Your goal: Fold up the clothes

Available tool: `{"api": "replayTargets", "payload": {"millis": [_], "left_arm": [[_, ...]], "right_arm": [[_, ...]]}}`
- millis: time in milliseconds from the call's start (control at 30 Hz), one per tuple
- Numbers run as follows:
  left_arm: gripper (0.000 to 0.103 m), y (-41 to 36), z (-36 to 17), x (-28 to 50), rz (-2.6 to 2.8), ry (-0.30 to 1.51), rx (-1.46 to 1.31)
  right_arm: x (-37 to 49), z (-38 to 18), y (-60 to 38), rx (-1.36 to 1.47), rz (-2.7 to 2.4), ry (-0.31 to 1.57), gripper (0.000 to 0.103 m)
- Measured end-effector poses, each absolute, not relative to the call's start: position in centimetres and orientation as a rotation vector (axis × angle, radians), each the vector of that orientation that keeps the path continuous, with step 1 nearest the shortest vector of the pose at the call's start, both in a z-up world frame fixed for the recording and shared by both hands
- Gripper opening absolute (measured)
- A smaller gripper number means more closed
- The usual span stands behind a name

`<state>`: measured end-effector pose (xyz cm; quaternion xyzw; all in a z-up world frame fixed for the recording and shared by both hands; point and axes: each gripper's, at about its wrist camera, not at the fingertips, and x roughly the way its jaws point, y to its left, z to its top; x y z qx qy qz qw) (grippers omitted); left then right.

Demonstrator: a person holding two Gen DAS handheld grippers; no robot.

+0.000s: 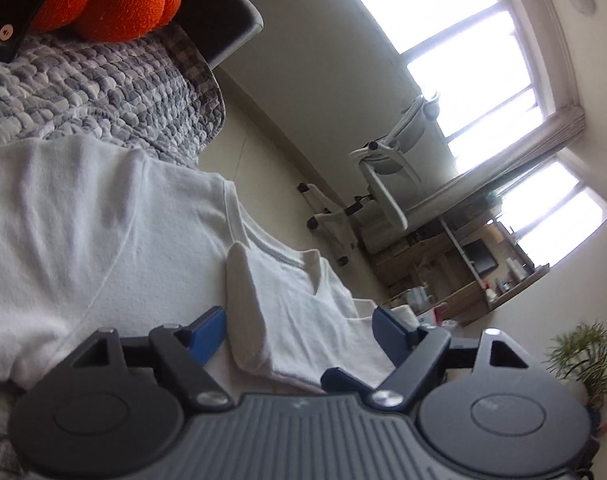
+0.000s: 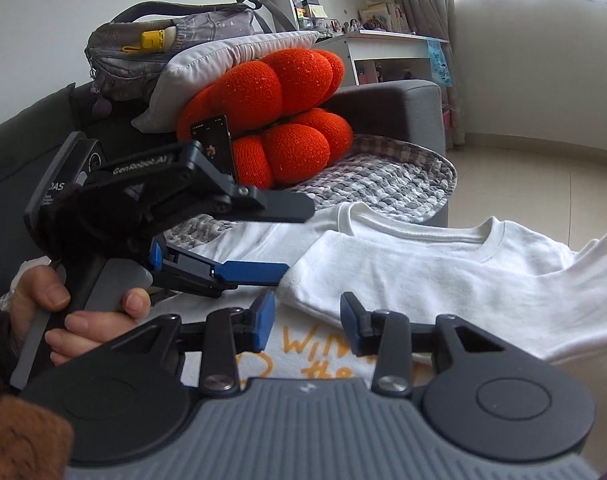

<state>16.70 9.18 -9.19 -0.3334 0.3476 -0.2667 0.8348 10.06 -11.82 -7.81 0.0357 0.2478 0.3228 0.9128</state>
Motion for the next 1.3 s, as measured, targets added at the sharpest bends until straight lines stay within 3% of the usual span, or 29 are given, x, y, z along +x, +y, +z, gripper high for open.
{"api": "replayTargets", "payload": {"millis": [200, 400, 600, 1000, 1300], "left_arm": [[0.074, 8.7, -8.5, 17.6, -0.499, 0.814, -0.680], [0.081, 9.7, -8.1, 17.6, -0.460, 0.852, -0.726], [0.085, 10.5, -8.1, 17.5, -0.444, 0.889, -0.785], [0.087, 11.0, -8.9, 17.4, -0.450, 0.899, -0.879], [0.087, 11.4, -9.1, 17.4, -0.463, 0.912, -0.895]], "right_arm": [[9.8, -8.0, -11.4, 0.024, 0.669, 0.513, 0.041], [10.1, -8.5, -7.8, -0.160, 0.700, 0.538, 0.041], [9.9, -9.0, -5.9, -0.324, 0.583, 0.476, 0.029], [8.4, -10.0, -3.9, -0.636, 0.473, 0.355, 0.029], [8.7, -10.2, -4.7, -0.645, 0.450, 0.349, 0.031]]}}
